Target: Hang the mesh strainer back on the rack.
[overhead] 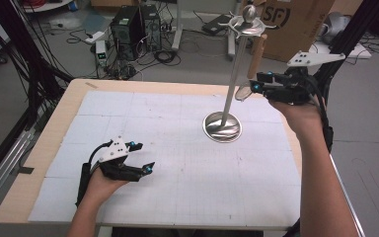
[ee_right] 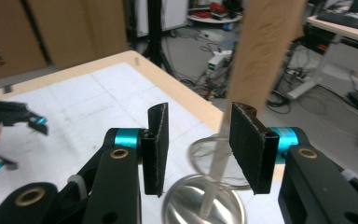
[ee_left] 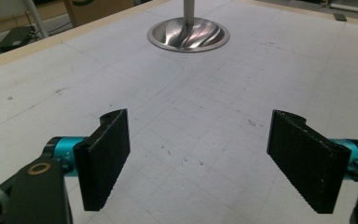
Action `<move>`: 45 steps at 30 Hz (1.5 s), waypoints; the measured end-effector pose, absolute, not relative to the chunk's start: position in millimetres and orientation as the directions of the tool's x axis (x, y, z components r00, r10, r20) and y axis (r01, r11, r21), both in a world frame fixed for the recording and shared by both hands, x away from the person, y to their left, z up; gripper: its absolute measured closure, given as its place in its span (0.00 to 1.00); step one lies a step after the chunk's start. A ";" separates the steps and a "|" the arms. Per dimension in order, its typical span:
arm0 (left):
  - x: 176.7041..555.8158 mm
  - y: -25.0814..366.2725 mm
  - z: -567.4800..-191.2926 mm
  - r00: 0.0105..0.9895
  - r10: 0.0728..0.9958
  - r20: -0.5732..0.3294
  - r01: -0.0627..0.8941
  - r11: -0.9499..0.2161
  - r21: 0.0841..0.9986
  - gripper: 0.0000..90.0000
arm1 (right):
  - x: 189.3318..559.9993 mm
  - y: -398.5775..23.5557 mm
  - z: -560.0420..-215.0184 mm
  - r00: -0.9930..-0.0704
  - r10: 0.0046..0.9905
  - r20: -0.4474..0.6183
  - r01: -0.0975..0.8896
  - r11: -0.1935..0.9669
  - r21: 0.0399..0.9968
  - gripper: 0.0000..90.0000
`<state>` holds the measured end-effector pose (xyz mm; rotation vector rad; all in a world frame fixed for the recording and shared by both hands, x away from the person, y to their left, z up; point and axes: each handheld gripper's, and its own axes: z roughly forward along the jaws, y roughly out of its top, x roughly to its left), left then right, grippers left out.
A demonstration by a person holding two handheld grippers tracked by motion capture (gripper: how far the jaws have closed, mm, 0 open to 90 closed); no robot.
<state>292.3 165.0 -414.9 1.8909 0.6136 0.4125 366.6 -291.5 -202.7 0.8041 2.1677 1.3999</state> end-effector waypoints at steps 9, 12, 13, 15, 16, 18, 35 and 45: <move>292.4 165.1 -414.9 0.808 0.589 0.003 0.224 -0.312 0.923 0.24 | 354.9 -293.3 -220.1 -0.757 0.652 -0.045 0.225 0.325 0.919 0.63; 292.4 165.2 -414.7 0.808 0.589 0.004 0.223 -0.312 0.924 0.24 | 353.4 -292.6 -225.6 -0.764 0.643 -0.051 0.215 0.329 0.919 0.63; 292.4 165.6 -414.5 0.809 0.588 0.005 0.222 -0.314 0.923 0.24 | 352.6 -292.1 -227.4 -0.766 0.642 -0.047 0.218 0.328 0.919 0.63; 292.5 165.9 -414.3 0.809 0.588 0.006 0.220 -0.312 0.924 0.24 | 351.4 -291.0 -230.4 -0.768 0.639 -0.044 0.221 0.328 0.918 0.62; 292.5 166.0 -414.2 0.809 0.588 0.005 0.220 -0.311 0.925 0.24 | 351.2 -290.6 -231.8 -0.770 0.636 -0.045 0.218 0.329 0.919 0.62; 292.3 166.2 -414.0 0.807 0.590 0.003 0.221 -0.307 0.926 0.24 | 350.7 -290.0 -234.3 -0.772 0.634 -0.049 0.214 0.331 0.919 0.62; 293.5 168.8 -413.0 0.803 0.596 -0.011 0.225 -0.285 0.932 0.24 | 341.8 -284.2 -268.0 -0.787 0.616 -0.020 0.232 0.327 0.916 0.54; 292.0 169.2 -411.8 0.805 0.593 -0.012 0.223 -0.283 0.933 0.24 | 331.9 -276.0 -291.6 -0.789 0.615 -0.008 0.249 0.331 0.910 0.48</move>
